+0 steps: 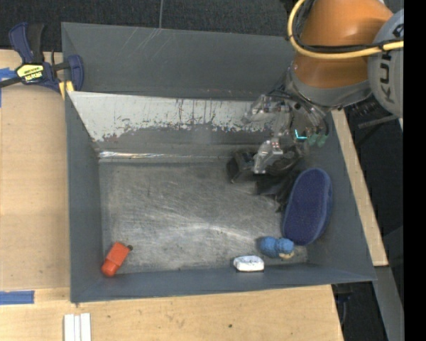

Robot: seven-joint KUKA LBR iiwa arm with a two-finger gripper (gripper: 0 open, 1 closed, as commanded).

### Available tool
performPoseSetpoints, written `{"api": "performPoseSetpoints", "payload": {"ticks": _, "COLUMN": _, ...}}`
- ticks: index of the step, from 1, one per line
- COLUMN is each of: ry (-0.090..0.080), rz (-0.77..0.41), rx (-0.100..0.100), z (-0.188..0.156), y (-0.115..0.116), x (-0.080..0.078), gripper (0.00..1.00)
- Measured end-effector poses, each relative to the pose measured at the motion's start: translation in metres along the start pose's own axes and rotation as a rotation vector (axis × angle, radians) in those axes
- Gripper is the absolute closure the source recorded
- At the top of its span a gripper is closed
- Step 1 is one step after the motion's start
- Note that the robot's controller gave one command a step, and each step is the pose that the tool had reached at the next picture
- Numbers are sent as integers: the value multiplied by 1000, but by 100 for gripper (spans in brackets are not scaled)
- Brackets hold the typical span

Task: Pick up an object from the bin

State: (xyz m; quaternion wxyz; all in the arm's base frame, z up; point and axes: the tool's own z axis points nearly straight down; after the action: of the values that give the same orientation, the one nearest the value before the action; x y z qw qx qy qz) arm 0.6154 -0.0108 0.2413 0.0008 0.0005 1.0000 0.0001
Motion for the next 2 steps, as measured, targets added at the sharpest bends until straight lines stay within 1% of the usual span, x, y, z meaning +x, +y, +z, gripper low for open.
{"api": "performPoseSetpoints", "payload": {"ticks": 1, "ry": 4, "rz": -705, "rx": -2, "z": 72, "y": -20, "x": 74, "gripper": 0}}
{"api": "performPoseSetpoints", "payload": {"ticks": 2, "ry": 5, "rz": -1193, "rx": -2, "z": 113, "y": -66, "x": 127, "gripper": 0}}
